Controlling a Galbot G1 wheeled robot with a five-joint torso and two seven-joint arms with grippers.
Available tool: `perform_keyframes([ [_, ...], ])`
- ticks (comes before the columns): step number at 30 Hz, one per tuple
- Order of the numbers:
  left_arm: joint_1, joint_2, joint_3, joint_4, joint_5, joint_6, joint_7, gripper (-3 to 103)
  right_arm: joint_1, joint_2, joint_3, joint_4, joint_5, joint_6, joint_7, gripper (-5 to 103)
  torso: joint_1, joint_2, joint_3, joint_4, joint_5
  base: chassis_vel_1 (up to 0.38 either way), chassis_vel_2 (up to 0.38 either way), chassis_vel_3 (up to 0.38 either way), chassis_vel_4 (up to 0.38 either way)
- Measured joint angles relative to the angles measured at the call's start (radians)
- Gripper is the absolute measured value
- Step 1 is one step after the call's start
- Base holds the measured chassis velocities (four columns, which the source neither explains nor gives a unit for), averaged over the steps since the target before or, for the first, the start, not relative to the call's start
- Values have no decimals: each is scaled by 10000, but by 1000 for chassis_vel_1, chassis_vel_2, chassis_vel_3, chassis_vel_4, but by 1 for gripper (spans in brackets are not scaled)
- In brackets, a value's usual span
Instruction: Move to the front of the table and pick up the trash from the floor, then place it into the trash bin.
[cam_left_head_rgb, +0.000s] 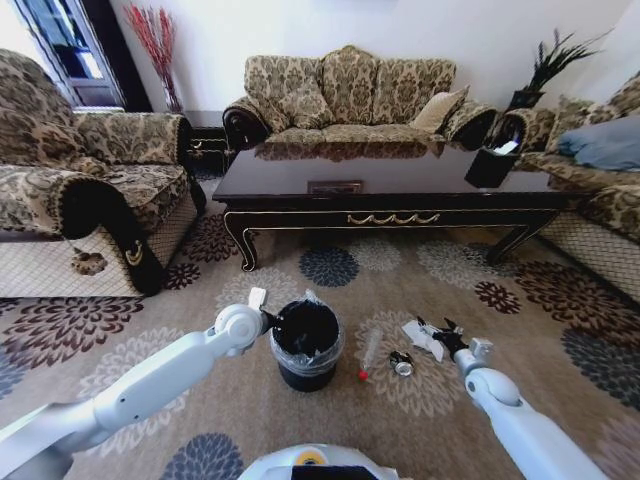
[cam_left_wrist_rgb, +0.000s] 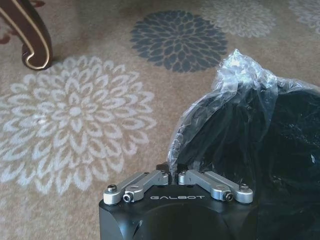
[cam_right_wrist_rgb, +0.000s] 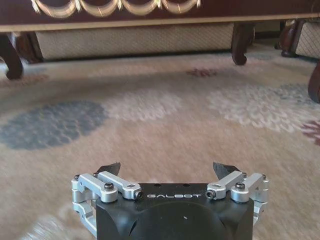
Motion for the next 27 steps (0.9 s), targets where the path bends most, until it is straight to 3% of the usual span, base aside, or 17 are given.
perform_keyframes([
  [9, 609, 473, -401, -254, 73, 0, 123, 3, 920, 328, -655, -2213, -472, 399, -287, 100, 0, 0, 0, 0, 2, 0, 0, 0, 0],
  [27, 650, 504, -345, -355, 141, 2, 224, 3, 2643, 982, -1603, -5309, -1217, 760, -630, 100, 0, 0, 0, 0, 2, 0, 0, 0, 0],
])
